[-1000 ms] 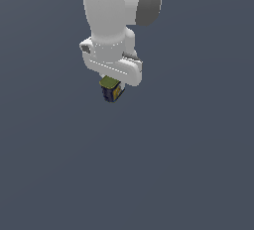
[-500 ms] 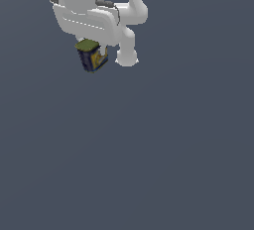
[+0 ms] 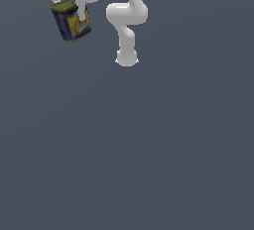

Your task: Pick up the object and move it to a goal position.

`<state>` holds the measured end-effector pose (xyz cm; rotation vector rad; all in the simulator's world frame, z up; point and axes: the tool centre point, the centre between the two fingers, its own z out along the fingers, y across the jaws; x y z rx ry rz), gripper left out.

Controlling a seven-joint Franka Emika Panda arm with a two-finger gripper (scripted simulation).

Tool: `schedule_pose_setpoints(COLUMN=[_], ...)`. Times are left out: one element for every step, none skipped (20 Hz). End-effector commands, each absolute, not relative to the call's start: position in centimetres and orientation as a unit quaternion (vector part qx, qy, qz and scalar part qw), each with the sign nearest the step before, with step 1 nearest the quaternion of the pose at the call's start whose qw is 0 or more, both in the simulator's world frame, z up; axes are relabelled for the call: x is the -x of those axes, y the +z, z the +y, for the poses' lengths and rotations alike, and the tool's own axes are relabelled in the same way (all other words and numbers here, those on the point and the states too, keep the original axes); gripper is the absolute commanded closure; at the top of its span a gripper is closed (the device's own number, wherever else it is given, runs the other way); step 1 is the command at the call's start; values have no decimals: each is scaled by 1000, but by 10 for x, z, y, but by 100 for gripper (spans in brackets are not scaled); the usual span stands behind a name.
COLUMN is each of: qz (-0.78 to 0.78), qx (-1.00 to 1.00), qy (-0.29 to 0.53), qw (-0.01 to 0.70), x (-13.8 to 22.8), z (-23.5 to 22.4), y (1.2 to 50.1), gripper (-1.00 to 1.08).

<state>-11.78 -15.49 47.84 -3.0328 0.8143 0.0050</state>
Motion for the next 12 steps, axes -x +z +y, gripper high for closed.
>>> schedule_pose_setpoints(qz=[259, 259, 259, 259, 259, 259, 258, 258, 258, 258, 258, 258], qx=[966, 966, 966, 966, 966, 966, 966, 966, 966, 966, 966, 966], qy=[0, 0, 0, 0, 0, 0, 0, 0, 0, 0, 0, 0], qw=[1, 1, 0, 0, 0, 0, 0, 0, 0, 0, 0, 0], x=[123, 125, 126, 127, 128, 129, 129, 129, 129, 129, 129, 129], z=[-163, -166, -168, -170, -172, -173, -174, -175, -175, -176, -176, -176], y=[494, 499, 503, 506, 509, 512, 514, 515, 516, 516, 516, 516], gripper=[108, 108, 108, 108, 108, 108, 108, 108, 108, 108, 108, 108])
